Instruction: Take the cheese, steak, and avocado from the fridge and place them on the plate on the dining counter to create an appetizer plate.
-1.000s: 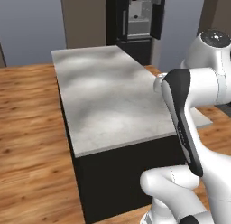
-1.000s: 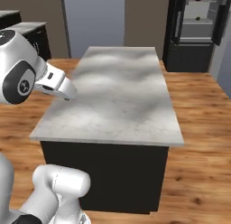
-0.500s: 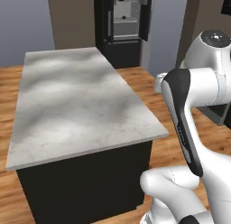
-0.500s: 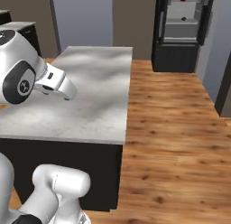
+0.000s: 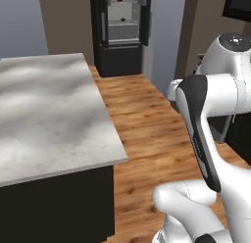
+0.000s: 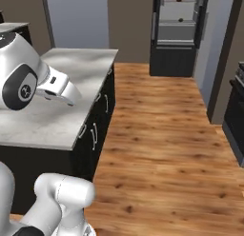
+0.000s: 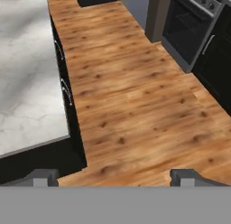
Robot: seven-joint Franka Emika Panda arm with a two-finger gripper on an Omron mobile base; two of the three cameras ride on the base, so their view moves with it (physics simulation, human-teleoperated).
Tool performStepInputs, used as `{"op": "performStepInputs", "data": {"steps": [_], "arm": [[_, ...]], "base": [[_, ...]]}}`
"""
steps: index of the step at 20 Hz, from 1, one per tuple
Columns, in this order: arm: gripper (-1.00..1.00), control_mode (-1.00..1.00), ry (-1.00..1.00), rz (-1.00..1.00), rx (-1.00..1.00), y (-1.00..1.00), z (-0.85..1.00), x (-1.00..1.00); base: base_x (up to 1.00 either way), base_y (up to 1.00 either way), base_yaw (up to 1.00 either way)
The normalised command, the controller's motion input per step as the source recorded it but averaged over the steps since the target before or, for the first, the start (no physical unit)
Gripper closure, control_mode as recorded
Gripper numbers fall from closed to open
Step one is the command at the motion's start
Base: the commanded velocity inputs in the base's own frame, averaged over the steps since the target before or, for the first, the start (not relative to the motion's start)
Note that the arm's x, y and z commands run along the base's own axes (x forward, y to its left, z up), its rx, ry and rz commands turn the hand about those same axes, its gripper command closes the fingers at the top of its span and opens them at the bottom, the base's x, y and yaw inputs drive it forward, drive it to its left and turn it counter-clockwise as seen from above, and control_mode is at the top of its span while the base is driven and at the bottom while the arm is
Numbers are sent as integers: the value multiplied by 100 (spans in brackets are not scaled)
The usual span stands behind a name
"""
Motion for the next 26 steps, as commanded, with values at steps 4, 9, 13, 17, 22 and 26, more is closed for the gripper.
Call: {"op": "performStepInputs", "data": {"steps": [4,9,13,17,22,26], "arm": [[-100,100,0,0,0,0,0,0],[-100,100,0,0,0,0,0,0],[-100,100,0,0,0,0,0,0],[-100,100,0,0,0,0,0,0],[-100,100,0,0,0,0,0,0],[-100,100,0,0,0,0,0,0]], "base": [[77,-100,13],[100,-100,17],[100,-100,18],[100,-100,17],[100,-90,9],[100,-57,0]]}}
